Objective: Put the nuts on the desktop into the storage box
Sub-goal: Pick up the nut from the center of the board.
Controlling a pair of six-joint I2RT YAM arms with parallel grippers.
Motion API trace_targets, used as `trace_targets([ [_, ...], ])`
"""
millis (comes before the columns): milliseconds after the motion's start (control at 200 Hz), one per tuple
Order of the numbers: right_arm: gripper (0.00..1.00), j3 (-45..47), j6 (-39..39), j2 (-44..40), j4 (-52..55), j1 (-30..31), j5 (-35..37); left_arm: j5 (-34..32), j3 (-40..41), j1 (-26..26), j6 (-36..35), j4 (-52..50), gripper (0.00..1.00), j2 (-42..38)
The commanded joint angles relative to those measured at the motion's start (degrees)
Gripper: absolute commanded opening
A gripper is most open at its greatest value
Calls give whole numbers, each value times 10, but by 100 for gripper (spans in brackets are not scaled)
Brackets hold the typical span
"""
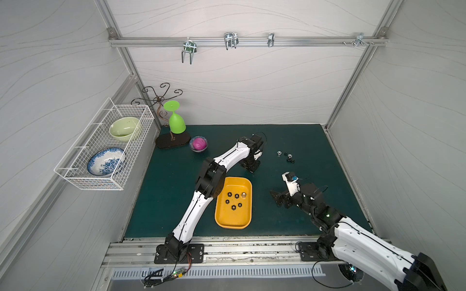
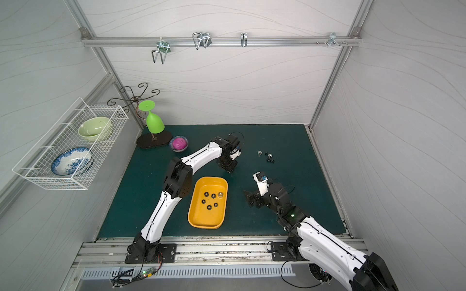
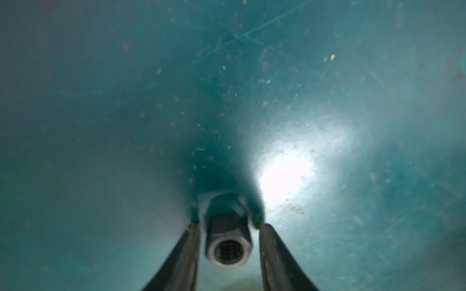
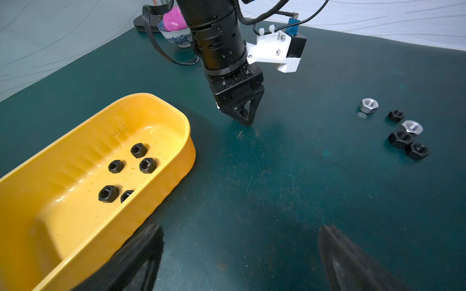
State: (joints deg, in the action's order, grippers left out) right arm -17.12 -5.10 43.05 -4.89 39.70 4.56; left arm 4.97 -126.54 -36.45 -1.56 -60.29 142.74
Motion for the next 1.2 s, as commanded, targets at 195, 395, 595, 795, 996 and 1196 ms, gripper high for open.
trace_targets([
  [195,99,-8,-7,2,11,-3,10,3,-10,1,-13,-8,32,16],
  [395,99,-13,-7,6,1,-3,-25,6,-11,1,-29,-10,29,5],
  [595,99,-38,-17,-1,25,-2,-23,13,-18,1,-31,-18,29,-25],
  [795,99,-111,-49,7,93,-2,-62,10,-25,1,-44,-22,30,-62],
  [996,99,-208,-66,30,195,-1,-109,31,-11,1,-66,-45,29,-117],
  [1196,99,-305,-97,45,286,14,-140,36,20,1,-85,-62,28,-183],
])
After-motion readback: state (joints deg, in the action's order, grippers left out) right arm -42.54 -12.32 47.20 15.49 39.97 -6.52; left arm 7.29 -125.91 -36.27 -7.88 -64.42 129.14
